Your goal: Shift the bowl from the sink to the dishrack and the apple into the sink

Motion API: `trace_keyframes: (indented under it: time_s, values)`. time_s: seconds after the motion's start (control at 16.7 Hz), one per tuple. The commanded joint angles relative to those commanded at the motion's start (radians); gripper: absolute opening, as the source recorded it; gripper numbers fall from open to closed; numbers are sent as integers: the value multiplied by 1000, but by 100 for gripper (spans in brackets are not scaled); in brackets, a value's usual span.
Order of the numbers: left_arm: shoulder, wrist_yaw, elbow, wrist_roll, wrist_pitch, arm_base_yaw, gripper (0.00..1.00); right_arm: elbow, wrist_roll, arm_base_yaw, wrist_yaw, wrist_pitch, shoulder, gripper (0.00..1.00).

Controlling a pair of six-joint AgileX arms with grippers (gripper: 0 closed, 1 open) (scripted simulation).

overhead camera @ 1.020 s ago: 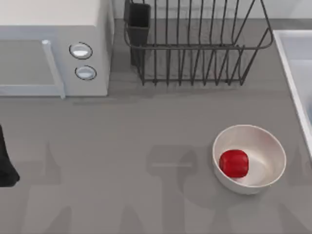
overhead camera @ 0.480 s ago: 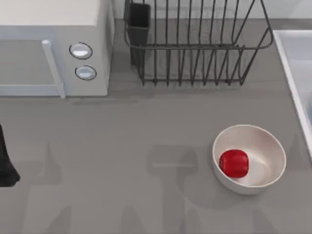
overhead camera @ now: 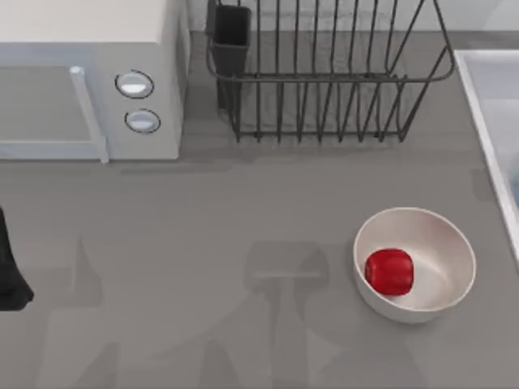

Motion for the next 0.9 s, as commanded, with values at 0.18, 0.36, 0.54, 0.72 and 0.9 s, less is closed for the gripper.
trace_keyframes:
  time_s: [0.18, 0.36, 0.54, 0.72, 0.9]
  values:
    - [0, 0, 0, 0, 0, 0, 100, 284, -48, -47, -1, -154, 308, 100]
    - [0, 0, 0, 0, 0, 0, 100, 561, -100, -94, -2, -317, 629, 100]
    - [0, 0, 0, 0, 0, 0, 100, 819, -150, -138, -3, -475, 944, 100]
    - [0, 0, 0, 0, 0, 0, 100, 1048, -192, -178, -5, -620, 1229, 100]
    - [0, 0, 0, 0, 0, 0, 100, 1235, -224, -211, -8, -740, 1463, 100]
